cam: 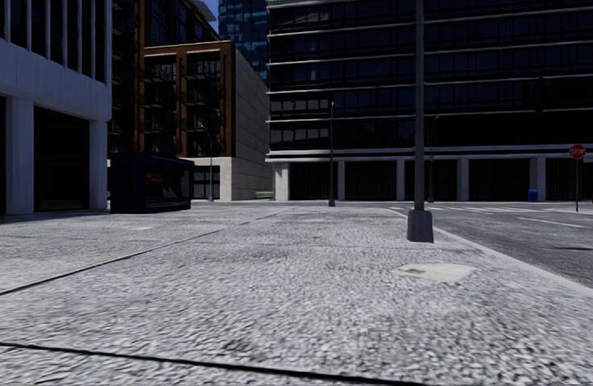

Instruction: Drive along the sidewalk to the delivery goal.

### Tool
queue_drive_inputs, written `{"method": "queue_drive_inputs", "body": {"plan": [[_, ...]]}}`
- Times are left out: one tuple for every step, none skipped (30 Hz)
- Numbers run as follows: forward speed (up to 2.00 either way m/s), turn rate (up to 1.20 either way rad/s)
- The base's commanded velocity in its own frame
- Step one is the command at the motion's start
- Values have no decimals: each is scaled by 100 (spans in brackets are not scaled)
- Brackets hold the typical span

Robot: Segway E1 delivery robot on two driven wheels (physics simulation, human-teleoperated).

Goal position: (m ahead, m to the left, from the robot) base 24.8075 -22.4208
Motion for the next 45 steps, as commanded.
{"method": "queue_drive_inputs", "body": {"plan": [[200,62],[200,63],[200,64],[200,48],[200,22],[200,22],[200,8],[200,4],[200,2],[200,2],[200,2],[200,2],[200,1],[200,0],[200,0],[200,0],[200,0],[200,0],[200,0],[200,0],[200,-55],[200,-100],[200,-120],[200,-120],[200,-117],[200,-117],[200,0],[200,0],[200,0],[200,0],[200,0],[200,0],[200,0],[200,0],[200,0],[200,0],[200,0],[200,0],[200,0],[200,0],[200,0],[200,0],[200,0],[200,0],[200,0]]}}
